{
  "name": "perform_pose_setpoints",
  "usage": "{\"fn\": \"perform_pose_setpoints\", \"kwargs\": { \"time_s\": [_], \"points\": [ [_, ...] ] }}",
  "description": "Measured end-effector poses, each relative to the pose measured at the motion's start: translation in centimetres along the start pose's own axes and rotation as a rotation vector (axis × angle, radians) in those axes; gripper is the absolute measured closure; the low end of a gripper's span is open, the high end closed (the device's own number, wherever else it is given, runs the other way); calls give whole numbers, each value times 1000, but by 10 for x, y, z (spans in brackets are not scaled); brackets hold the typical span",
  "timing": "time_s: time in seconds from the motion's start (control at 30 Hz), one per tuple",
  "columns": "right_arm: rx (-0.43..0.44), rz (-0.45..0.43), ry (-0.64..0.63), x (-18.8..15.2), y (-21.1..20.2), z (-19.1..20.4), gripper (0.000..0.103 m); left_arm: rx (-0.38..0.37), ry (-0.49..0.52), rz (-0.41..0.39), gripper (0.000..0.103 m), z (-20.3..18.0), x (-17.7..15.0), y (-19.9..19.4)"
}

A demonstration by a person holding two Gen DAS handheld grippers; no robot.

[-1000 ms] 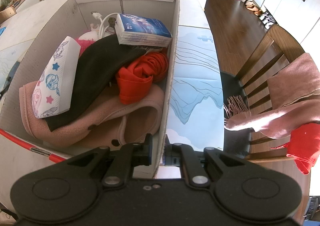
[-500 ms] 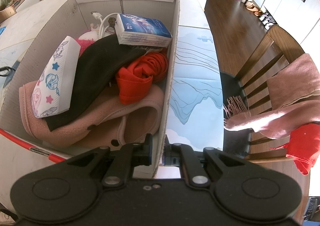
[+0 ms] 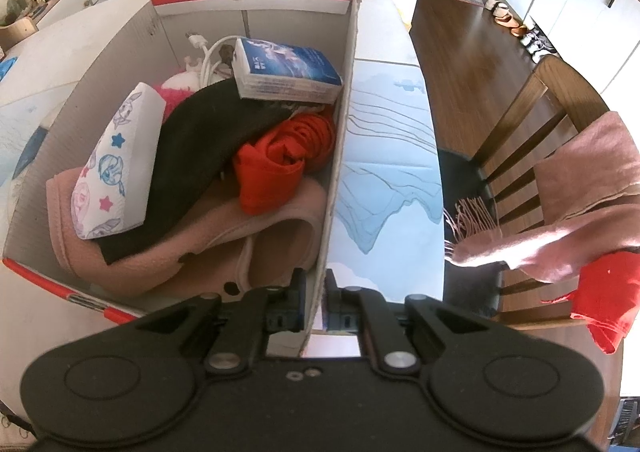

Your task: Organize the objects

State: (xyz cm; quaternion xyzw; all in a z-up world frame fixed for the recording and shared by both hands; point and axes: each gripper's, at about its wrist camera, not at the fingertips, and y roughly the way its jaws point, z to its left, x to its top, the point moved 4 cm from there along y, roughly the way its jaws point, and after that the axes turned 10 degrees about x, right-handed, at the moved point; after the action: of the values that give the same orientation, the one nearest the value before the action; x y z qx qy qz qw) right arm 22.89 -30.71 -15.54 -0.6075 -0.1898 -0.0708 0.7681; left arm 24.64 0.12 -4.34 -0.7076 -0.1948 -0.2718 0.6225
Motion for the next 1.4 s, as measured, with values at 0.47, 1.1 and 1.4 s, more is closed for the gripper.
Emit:
{"fn": "perform_pose_setpoints", "kwargs": {
  "time_s": [0.47,1.1,1.4],
  "points": [
    [-11,20,1,-1,4,0,96,-34,335,143,35,-6,-68,63],
    [-23,42,23,-2,8,0,96,20,454,207,67,-20,-80,134],
    [-22,39,29,-2,9,-1,96,-42,422,263,90,-27,-72,139]
  ]
}}
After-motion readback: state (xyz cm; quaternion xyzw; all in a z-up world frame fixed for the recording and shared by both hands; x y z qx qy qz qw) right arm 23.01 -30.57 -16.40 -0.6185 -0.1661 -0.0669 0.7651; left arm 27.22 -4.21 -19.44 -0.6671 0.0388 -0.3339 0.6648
